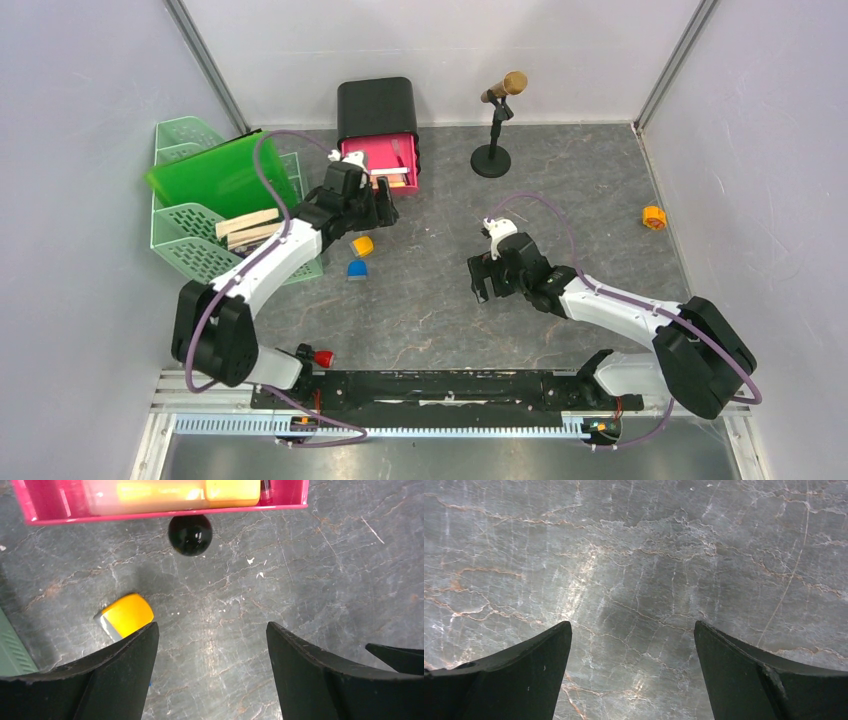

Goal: Organize the desk
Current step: Close the drawer in the storage box.

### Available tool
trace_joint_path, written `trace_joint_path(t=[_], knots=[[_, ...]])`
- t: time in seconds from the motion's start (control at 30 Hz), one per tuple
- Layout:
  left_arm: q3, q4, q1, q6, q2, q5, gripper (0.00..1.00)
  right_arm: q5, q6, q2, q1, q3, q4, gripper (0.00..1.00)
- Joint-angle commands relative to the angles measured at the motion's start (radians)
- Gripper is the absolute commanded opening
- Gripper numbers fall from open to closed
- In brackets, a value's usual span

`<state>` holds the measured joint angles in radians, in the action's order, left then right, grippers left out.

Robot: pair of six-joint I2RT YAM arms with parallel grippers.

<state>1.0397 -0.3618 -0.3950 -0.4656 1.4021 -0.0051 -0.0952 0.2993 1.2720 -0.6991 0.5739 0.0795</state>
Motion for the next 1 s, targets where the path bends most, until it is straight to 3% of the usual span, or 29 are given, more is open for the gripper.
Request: trace_joint_path(t=[0.0, 0.2, 0.3, 0.5, 0.77, 0.97], knots=[[0.086, 0.049, -0.047, 0.068, 0.080, -0.132, 0.84, -0.050, -0.019, -0.015, 0.001, 0.027, 0.015, 0.98], [0.148, 0.068, -0.054, 0.050, 0.181, -0.221, 0.81, -0.062, -0.032, -0.017, 0.003, 0.023, 0.017, 0.98], [0.163, 0.095, -0.055, 0.053, 0.219, -0.243, 0.73, -0.064, -0.036, -0.016, 0.003, 0.022, 0.018, 0.98], [0.190, 0.119, -0.055, 0.069, 0.262, -0.296, 0.71, -0.067, -0.042, -0.013, 0.007, 0.026, 0.016, 0.98], [0.207, 0.136, -0.054, 0.086, 0.277, -0.297, 0.48, -0.066, -0.044, -0.005, 0.006, 0.027, 0.017, 0.98], [0.235, 0.138, -0.054, 0.101, 0.273, -0.300, 0.42, -0.066, -0.045, -0.006, 0.009, 0.027, 0.016, 0.98]])
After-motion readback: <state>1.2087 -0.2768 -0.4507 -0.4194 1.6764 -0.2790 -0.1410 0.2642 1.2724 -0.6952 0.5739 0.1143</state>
